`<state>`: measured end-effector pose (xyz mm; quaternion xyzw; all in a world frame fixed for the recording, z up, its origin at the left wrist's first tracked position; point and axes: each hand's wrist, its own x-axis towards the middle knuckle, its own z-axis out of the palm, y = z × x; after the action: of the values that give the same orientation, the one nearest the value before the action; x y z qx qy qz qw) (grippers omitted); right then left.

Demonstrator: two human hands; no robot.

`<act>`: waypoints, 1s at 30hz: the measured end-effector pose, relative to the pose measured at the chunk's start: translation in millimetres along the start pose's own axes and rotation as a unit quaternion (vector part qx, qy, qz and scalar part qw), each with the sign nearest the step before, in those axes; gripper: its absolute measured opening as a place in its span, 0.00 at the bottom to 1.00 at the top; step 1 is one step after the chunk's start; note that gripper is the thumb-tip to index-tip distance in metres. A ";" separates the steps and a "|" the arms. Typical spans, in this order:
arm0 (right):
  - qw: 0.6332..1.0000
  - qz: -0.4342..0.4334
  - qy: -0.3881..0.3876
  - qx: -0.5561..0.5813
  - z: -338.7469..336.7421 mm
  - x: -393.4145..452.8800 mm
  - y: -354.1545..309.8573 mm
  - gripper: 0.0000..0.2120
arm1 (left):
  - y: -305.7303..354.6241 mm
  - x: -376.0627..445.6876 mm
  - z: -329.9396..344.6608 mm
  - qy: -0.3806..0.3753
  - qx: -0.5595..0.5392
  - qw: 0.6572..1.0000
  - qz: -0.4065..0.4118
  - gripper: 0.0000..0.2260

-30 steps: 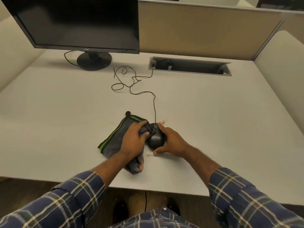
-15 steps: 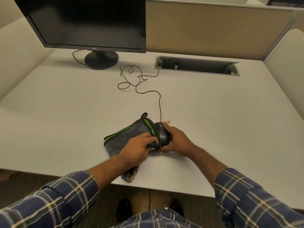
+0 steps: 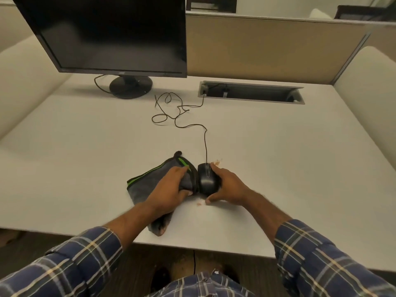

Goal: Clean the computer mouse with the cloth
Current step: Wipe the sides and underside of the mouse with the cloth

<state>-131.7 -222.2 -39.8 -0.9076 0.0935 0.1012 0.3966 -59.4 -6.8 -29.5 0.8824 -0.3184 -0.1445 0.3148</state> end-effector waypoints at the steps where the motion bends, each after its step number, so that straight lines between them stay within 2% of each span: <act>1: 1.000 0.001 0.000 -0.001 0.2 -0.2 -0.1 0.58 | 3.1 1.4 6.2 -0.011 0.021 1.000 0.012 0.31; 6: 1.000 0.002 -0.003 -0.009 -0.5 1.5 1.1 0.58 | 8.7 2.4 14.7 -0.001 0.059 0.997 0.043 0.22; 11: 1.000 0.007 -0.009 -0.016 -0.5 2.4 4.4 0.58 | 14.4 2.5 15.6 -0.026 0.159 0.984 0.073 0.13; 14: 1.000 0.011 -0.012 -0.015 -0.3 2.9 5.2 0.58 | 16.6 6.6 13.0 -0.053 0.205 0.974 0.086 0.12; 16: 1.000 0.011 -0.013 -0.011 0.2 2.0 4.9 0.58 | 16.3 7.6 7.6 -0.050 0.187 0.977 0.085 0.14; 17: 1.000 0.012 -0.012 -0.007 0.6 1.6 4.7 0.58 | 13.8 8.3 4.5 -0.023 0.143 0.987 0.063 0.14; 20: 1.000 0.013 -0.013 0.002 0.5 0.9 1.2 0.57 | 7.4 11.7 -2.6 0.115 0.009 0.993 -0.014 0.16; 21: 1.000 0.010 -0.011 0.003 0.2 0.8 0.0 0.56 | 8.2 13.1 -1.8 0.120 -0.002 0.993 -0.002 0.17; 24: 1.000 0.001 -0.012 0.015 -1.0 0.7 -1.7 0.56 | 16.6 12.5 12.9 0.052 0.006 0.996 0.076 0.20; 30: 1.000 -0.007 -0.011 0.021 -1.0 2.4 1.1 0.55 | 12.3 24.6 17.5 0.051 0.012 0.996 0.067 0.21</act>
<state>-129.6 -223.9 -40.5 -0.8984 0.0850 0.1069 0.4174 -54.5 -38.3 -36.1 0.8693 -0.3618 -0.0739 0.3287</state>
